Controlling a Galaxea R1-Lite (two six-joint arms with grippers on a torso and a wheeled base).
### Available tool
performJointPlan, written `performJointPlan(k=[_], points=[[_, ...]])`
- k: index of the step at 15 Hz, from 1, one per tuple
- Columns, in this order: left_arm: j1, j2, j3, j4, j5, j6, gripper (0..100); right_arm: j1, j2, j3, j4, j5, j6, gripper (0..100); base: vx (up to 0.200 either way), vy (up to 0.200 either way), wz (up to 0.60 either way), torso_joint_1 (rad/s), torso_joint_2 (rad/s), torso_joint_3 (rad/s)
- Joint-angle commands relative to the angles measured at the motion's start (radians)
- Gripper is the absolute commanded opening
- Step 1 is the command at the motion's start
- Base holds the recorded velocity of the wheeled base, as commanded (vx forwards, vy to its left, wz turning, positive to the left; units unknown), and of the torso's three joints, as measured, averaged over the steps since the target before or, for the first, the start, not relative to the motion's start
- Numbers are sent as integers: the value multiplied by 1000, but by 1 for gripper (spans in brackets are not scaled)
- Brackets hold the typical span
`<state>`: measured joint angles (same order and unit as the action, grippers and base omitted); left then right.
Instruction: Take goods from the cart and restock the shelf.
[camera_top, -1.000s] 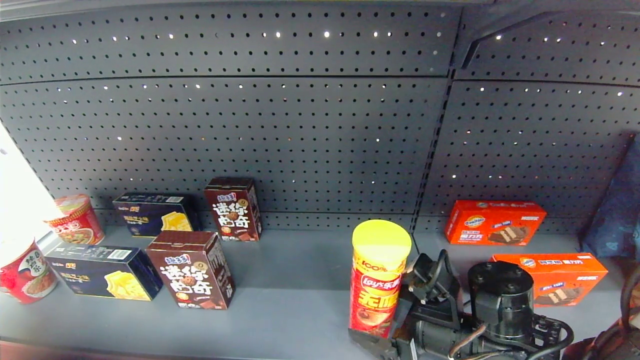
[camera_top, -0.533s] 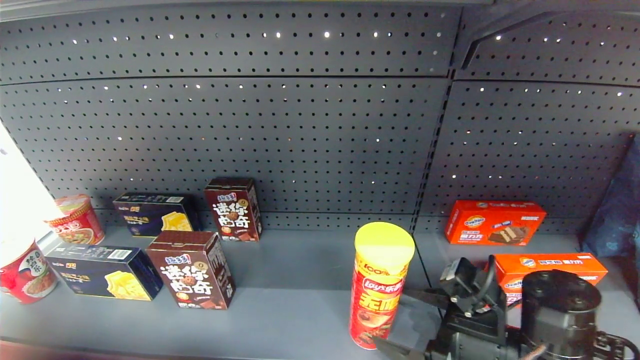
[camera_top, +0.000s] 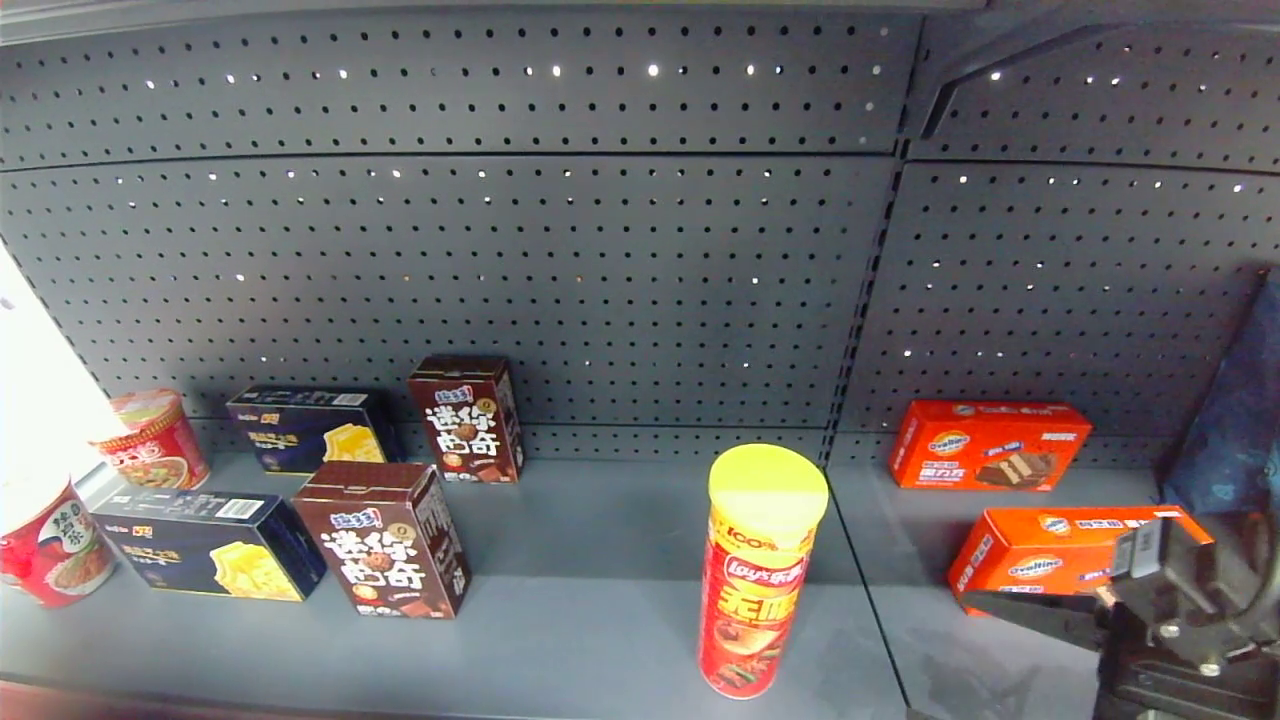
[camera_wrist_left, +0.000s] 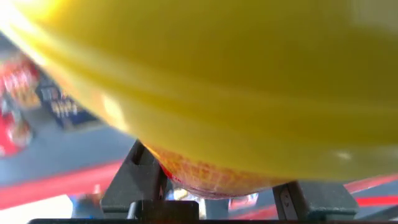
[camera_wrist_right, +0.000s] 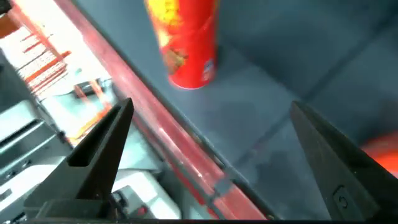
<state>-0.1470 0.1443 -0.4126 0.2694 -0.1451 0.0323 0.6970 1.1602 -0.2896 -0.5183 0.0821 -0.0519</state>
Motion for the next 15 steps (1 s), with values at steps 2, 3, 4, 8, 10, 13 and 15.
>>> performJointPlan(k=[2,3,4,8,10,13,15], points=[[-11,290,-249,-6,-165,12,0,59,-297,-37,258,-190,-2,100,0,0,0,0,0,0],[-13,340,-264,-6,-199,14,0,76,-326,-13,241,-199,-3,100,0,0,0,0,0,0],[-13,379,-262,-7,-226,15,0,78,-340,-10,236,-205,-2,100,0,0,0,0,0,0],[-37,612,-265,-76,-350,86,0,70,-356,-2,233,-254,30,100,0,0,0,0,0,0],[-63,745,-270,-153,-367,87,0,72,-356,23,233,-252,52,100,0,0,0,0,0,0],[-146,1022,-365,-352,-372,90,0,72,-352,41,233,-252,76,100,0,0,0,0,0,0],[-172,1161,-442,-392,-384,95,0,70,-346,44,233,-252,84,100,0,0,0,0,0,0]])
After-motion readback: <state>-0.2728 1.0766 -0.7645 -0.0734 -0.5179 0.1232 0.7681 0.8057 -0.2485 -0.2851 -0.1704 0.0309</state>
